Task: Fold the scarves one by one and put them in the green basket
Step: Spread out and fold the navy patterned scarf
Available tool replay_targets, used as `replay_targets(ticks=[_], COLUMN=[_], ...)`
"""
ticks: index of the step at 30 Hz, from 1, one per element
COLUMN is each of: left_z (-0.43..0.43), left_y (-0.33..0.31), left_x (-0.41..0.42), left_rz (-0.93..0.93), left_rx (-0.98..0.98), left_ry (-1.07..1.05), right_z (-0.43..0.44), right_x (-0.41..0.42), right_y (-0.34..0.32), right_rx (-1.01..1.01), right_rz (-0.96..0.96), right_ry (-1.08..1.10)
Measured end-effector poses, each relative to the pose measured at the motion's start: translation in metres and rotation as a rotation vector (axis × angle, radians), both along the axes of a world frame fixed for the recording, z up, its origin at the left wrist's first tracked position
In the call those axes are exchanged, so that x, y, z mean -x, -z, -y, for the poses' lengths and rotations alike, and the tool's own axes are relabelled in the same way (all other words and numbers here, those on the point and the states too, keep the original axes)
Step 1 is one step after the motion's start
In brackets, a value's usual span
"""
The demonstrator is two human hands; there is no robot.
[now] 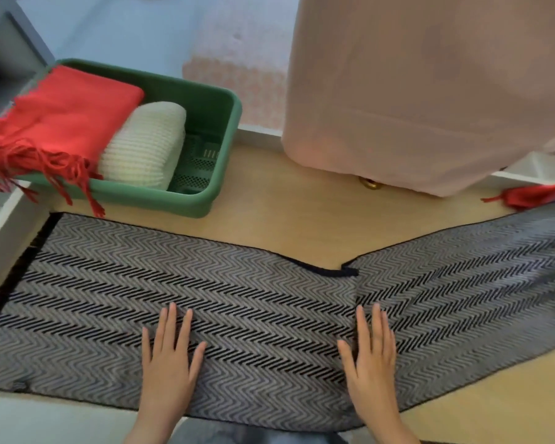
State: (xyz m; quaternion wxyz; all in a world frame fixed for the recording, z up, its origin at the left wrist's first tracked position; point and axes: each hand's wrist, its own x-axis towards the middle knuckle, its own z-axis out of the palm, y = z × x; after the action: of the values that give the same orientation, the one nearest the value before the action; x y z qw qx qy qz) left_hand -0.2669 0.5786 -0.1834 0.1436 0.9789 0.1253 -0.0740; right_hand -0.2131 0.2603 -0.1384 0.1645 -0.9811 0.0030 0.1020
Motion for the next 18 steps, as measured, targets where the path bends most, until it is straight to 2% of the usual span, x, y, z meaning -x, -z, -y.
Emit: replay_targets(ticks=[4,8,11,18], left_z=[0.084,0.173,0.202,0.204], left_y=[-0.010,-0.010,-0.001,0.013], left_x=[-0.031,-0.059,-0.066,-0.061], left_rz=[0.053,0.024,-0.019,0.026], left_rx=[0.063,0.080,0.024,-0.060], left_ry=[0.184,0.333,0.349,0.379], right_z=[0.092,0.164,0.189,0.204], right_x=[-0.059,-0.084,-0.068,0.011], right_y=[0.006,0.025,0.034,0.047], right_rx=[0.023,0.159,0.184,0.234], right_rz=[-0.008,-0.150,-0.146,-0.125], right_ry=[0.217,0.243,0.238,0.551])
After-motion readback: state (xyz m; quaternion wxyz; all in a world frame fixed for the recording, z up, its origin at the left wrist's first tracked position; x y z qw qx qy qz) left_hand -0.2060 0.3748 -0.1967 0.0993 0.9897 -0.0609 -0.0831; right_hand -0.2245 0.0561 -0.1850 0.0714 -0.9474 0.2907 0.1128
